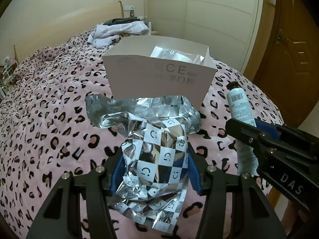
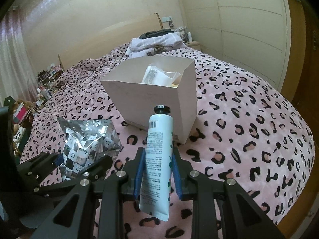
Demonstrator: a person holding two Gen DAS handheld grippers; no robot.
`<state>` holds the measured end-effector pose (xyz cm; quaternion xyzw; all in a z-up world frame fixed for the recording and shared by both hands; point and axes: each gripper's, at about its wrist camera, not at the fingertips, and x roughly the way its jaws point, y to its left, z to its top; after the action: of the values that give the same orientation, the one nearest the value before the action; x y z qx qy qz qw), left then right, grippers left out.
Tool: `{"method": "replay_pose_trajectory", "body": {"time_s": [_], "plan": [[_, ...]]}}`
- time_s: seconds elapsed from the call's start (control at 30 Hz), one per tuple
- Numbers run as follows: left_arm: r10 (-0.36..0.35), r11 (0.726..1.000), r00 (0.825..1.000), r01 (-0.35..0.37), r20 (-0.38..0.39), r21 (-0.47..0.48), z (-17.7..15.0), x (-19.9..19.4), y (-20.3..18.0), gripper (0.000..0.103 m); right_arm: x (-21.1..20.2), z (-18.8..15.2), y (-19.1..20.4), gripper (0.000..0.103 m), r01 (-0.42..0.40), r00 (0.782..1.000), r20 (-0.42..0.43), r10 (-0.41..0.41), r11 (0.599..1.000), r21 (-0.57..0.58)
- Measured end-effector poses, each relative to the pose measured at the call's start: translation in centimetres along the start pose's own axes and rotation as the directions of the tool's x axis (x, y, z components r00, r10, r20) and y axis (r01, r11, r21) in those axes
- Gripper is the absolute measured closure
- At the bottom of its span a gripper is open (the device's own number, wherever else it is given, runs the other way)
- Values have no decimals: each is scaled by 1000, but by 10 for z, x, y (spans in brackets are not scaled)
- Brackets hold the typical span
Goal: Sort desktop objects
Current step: 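Lift the foil bag and lotion tube and carry them to the white box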
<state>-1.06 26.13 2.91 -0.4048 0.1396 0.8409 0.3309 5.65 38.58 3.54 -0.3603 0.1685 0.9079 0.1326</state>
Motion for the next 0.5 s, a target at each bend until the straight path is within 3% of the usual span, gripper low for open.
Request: {"method": "replay_pose_trajectory", "body": {"time_s": [0.5], "plan": [[-5,1000,1000,5,-10,-2,22,14,13,48,14,23,6,77,-9,1000,16,10,999,-32]]}}
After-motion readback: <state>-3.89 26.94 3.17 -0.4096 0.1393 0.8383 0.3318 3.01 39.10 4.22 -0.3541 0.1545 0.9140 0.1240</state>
